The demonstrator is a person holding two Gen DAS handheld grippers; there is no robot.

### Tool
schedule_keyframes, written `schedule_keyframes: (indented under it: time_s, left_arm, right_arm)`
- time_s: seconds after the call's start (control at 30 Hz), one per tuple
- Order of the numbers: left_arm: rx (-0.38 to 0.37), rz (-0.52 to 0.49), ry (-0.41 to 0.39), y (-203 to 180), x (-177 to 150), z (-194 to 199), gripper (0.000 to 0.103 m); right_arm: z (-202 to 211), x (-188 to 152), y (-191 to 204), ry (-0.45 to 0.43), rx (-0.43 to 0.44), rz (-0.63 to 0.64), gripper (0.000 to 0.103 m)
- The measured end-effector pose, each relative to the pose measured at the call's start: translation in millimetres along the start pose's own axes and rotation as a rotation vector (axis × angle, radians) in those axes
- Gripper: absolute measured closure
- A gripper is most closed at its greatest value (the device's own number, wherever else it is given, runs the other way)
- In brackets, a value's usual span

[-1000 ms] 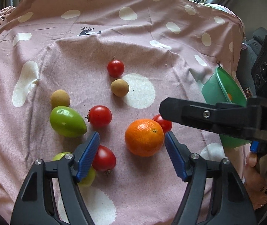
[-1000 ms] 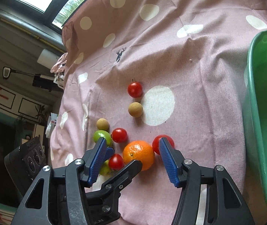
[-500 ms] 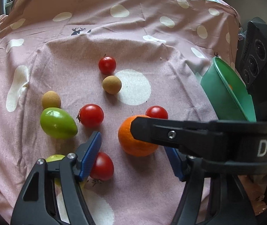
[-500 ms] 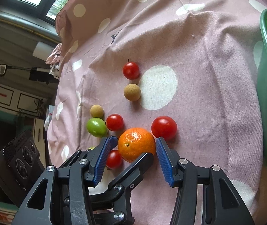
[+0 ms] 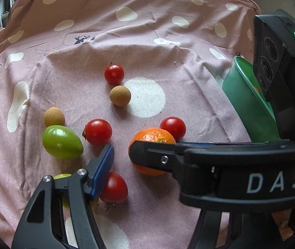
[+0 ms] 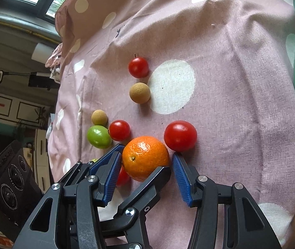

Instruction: Organize fruits

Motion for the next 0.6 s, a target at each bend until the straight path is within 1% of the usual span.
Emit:
schedule_keyframes:
  time_s: [0.1, 0.17, 0.23, 0.37, 0.47, 0.6]
  left_arm:
    - [-0.002, -0.015, -0.008, -1.6, 0.5, -0.4, 0.046]
    - [-0.004, -0.029, -0.015, -4.1, 0.3, -0.9, 0.051]
    - [-0.013, -0.036, -0.018, -5.9, 0.2, -0.3, 0.056]
    - [-0.015, -0.031, -0.015, -4.9, 0.1, 1.1, 0.056]
    - [-0.016, -0.006, -0.008, -4.4, -1.1, 3.5, 0.056]
    - [-0.031, -0.005, -0.04, -9.1, 1.2, 13.6, 0.056]
  right_arm:
    - [0.0, 0.1, 0.1, -0.004, 0.005, 0.001, 0.049]
    - [-0.5, 0.5, 0.7, -0.007, 0.007, 0.006, 0.049]
    - [-1.0, -0.1, 1.2, -0.009, 0.002, 0.009, 0.052]
    - [-1.1, -0.6, 3.4, -0.014, -0.019, 0.025, 0.052]
    - [-1.1, -1.2, 4.0, -0.014, -0.018, 0.023, 0.052]
    - [5.6, -1.5, 9.4, -0.034, -0.042, 0.04, 0.052]
Point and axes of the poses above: each gripper's, at about its wrist camera, not at the fingertips, and z roughly against the way its jaws point, y to its left, x to its top, the point moved 7 cm from there along -z, roughly the way its jaws point, and after that the axes turned 14 degrees about z, right-handed, at the moved point
